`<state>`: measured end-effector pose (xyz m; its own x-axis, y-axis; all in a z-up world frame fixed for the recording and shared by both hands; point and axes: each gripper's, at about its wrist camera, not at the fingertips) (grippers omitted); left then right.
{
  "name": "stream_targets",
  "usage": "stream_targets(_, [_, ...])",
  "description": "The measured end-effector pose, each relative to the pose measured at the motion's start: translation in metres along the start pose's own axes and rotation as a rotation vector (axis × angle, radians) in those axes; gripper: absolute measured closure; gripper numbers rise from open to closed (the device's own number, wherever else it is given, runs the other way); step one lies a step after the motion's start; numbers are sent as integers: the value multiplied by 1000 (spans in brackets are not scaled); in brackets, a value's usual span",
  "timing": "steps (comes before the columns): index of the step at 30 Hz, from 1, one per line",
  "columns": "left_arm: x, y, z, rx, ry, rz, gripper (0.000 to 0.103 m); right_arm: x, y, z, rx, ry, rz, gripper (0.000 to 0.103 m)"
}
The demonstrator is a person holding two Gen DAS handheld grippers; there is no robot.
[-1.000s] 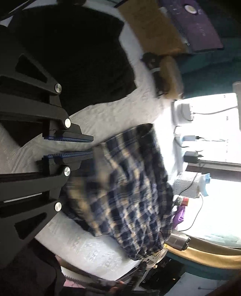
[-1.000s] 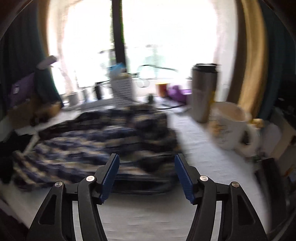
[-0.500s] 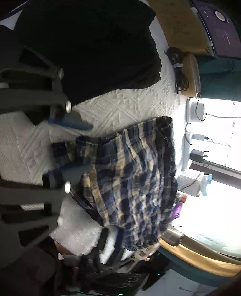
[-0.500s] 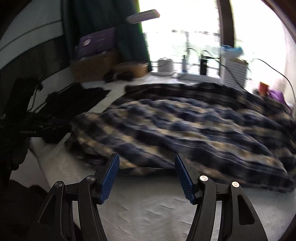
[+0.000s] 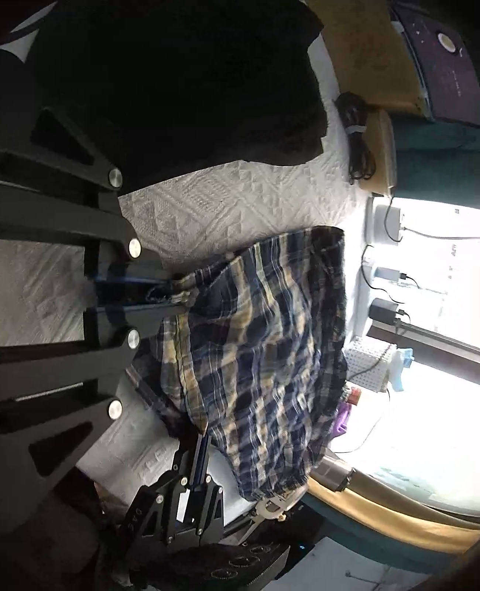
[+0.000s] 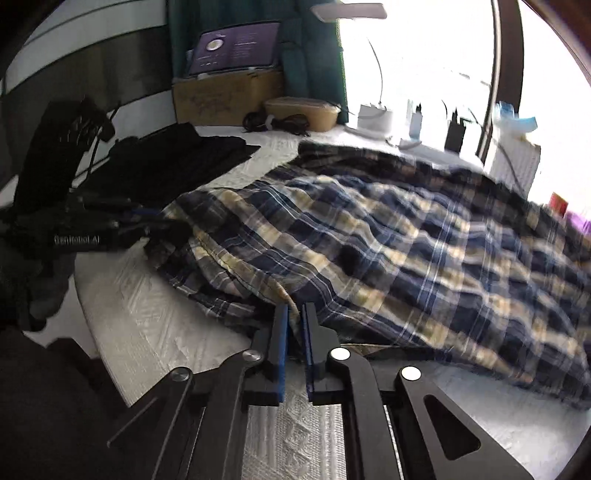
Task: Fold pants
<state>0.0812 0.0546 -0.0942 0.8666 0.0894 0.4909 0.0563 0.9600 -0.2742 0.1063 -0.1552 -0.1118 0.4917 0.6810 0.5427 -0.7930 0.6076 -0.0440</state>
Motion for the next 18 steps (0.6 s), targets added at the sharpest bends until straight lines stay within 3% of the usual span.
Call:
stream_targets(4, [-3, -6, 12, -14, -11, 4, 98, 0, -2, 11, 1, -21, 2, 98])
stream_targets(13, [-15, -10, 12, -17, 48, 12, 99, -14, 1, 23, 46, -7, -9, 103])
stream_targets(18, [-13, -2, 14, -30, 48, 60, 98, -18, -3, 20, 56, 2, -29, 102])
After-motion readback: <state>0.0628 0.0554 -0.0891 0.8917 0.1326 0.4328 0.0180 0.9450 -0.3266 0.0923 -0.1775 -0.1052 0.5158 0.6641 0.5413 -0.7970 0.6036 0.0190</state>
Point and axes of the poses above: each gripper's, at about its wrist camera, not at the fingertips, and z roughly against the way its jaws point, y to its left, x to its top, and after that the axes turned 13 degrees about y, right-handed
